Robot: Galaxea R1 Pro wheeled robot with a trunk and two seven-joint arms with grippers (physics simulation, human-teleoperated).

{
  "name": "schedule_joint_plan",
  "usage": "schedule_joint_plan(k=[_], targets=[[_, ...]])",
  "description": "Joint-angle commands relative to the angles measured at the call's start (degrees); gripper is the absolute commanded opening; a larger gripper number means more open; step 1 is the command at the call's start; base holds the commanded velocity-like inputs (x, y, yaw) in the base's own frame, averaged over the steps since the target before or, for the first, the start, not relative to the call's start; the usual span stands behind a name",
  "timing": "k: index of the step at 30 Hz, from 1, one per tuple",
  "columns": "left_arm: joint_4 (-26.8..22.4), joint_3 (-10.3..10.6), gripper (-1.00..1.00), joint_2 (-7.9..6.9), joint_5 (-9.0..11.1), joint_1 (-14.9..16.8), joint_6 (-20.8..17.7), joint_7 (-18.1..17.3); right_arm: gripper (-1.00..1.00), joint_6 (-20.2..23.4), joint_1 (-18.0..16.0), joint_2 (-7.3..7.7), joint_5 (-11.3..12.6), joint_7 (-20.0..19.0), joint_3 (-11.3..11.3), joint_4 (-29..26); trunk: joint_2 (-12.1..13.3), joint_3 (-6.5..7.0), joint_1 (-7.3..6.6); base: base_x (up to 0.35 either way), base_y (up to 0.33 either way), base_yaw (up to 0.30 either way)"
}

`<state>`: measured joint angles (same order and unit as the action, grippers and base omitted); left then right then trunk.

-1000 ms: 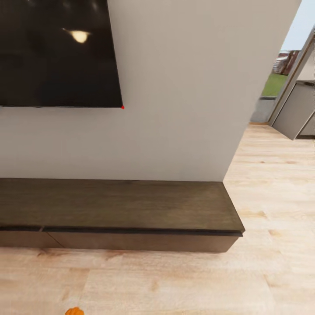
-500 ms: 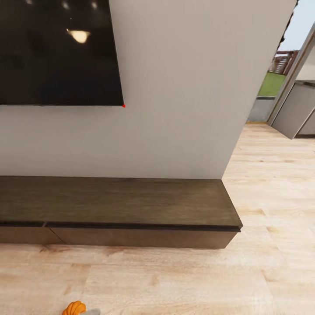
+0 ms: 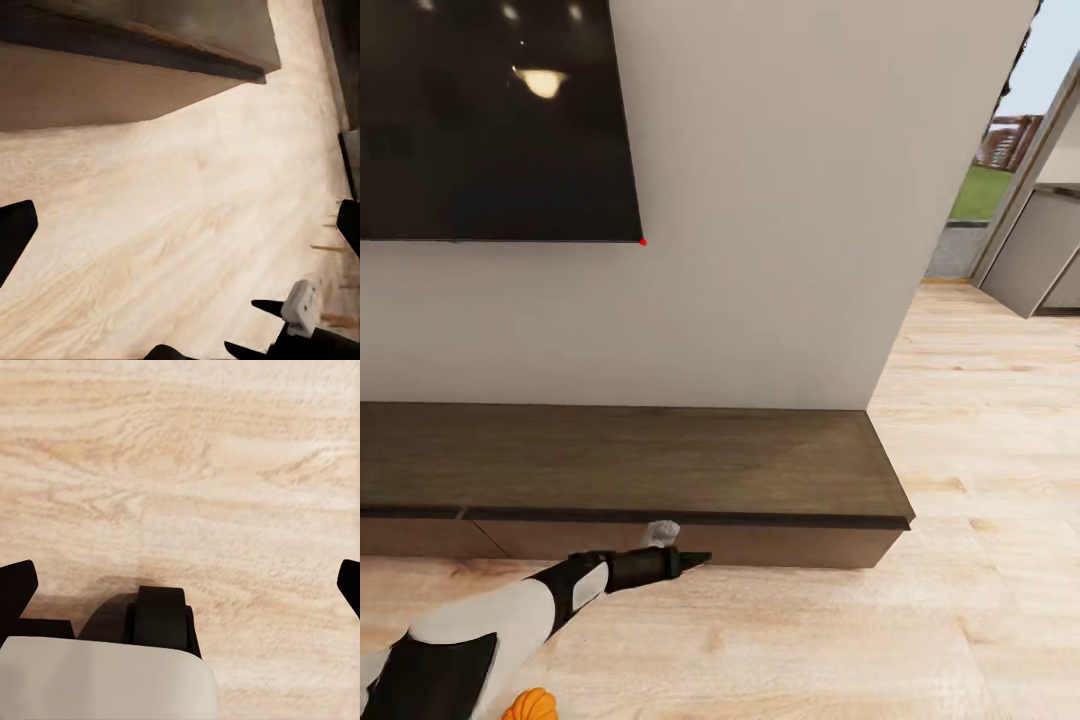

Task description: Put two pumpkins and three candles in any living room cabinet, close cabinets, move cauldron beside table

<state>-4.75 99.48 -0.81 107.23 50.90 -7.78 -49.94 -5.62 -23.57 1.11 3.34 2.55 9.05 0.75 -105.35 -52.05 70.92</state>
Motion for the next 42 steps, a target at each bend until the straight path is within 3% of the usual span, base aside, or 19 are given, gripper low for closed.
schedule_joint_plan(k=[1,3,5,6,9,14,18,21,25,28,30,32,35,38,40,41,42], targets=[[-0.02,0.36,1.0,0.43,-0.07,0.88,-0.87,-0.5,1.0,0.02,-0.01,0.01,0.0,-0.02,0.0,0.01,0.0,-0.01,0.0,0.0,0.0,0.0],[-0.08,0.34,1.0,2.52,-0.08,4.57,-4.25,-2.46,1.0,0.06,0.0,-0.03,0.0,-0.06,0.0,0.09,0.0,-0.01,0.0,0.0,0.0,0.0],[-0.39,0.3,1.0,3.68,-0.09,7.32,-7.6,-4.71,1.0,0.08,0.01,-0.12,0.0,-0.08,0.01,0.13,0.0,-0.01,0.0,0.0,0.0,0.0],[-1.12,0.29,1.0,4.42,-0.09,9.53,-10.83,-7.36,1.0,0.08,0.0,-0.14,0.0,-0.11,0.08,0.13,0.0,-0.01,0.0,0.0,0.0,0.0],[-2.08,0.28,1.0,5.18,-0.09,12.99,-14.79,-12.42,1.0,0.09,0.0,-0.14,0.0,-0.16,0.22,0.13,0.0,-0.01,0.0,0.0,0.0,0.0],[-3.02,0.23,1.0,5.43,-0.07,18.17,-16.32,-18.44,1.0,0.09,-0.02,-0.25,-0.3,-0.39,0.51,0.2,0.0,-0.01,0.0,0.0,0.0,0.0],[-6.35,0.05,1.0,5.46,0.07,23.21,-16.64,-21.76,1.0,-0.09,-0.04,-0.31,-3.32,-0.43,1.65,0.2,0.0,-0.01,0.0,0.0,0.0,0.0],[-8.07,-0.57,1.0,5.5,0.2,24.93,-16.68,-22.38,1.0,-1.08,-0.04,-0.36,-4.87,-0.48,1.84,0.21,0.0,-0.01,0.0,0.0,0.0,0.0],[-9.02,-5.29,1.0,5.29,0.2,25.66,-16.1,-25.08,1.0,-2.43,-0.02,-0.35,-7.38,-0.52,2.22,0.03,0.0,-0.01,0.0,0.0,0.0,0.0],[-9.1,-6.57,1.0,5.06,0.12,25.68,-15.95,-26.63,1.0,-2.24,-0.05,-0.3,-11.31,0.43,4.1,-0.1,0.0,-0.01,0.0,0.0,0.0,0.0],[-9.09,-6.94,1.0,4.95,0.1,25.67,-15.93,-27.09,1.0,-1.87,-0.13,-0.44,-16.74,4.58,7.24,-0.29,0.0,-0.01,0.0,0.0,0.0,0.0],[-9.12,-7.13,1.0,4.88,0.09,25.67,-15.95,-27.37,1.0,1.13,-0.33,-1.38,-24.39,18.41,9.99,-1.2,0.0,-0.01,0.0,0.0,0.0,0.0],[-9.13,-7.18,1.0,4.98,0.04,25.66,-15.95,-27.37,1.0,3.05,-0.61,-1.76,-28.8,27.54,10.79,-2.98,0.0,-0.01,0.0,0.0,0.0,0.0],[-9.19,-7.13,1.0,5.28,-0.02,25.65,-15.99,-27.23,1.0,3.99,-0.81,-1.88,-35.78,31.83,11.13,-5.87,0.0,-0.01,0.0,0.0,0.0,0.0],[-9.33,-7.12,1.0,5.38,-0.05,25.65,-16.01,-27.15,1.0,4.15,-0.88,-1.88,-38.92,32.72,11.18,-6.87,0.0,-0.01,0.0,0.0,0.0,0.0],[-9.81,-7.12,1.0,5.43,-0.06,25.65,-16.02,-27.09,1.0,4.27,-0.94,-1.89,-43.52,33.88,11.21,-7.99,0.0,-0.01,0.0,0.0,0.0,0.0],[-10.03,-7.12,1.0,5.43,-0.07,25.65,-16.02,-27.06,1.0,4.31,-0.96,-1.89,-45.2,34.31,11.22,-8.44,0.0,-0.01,0.0,0.0,0.0,0.0]])
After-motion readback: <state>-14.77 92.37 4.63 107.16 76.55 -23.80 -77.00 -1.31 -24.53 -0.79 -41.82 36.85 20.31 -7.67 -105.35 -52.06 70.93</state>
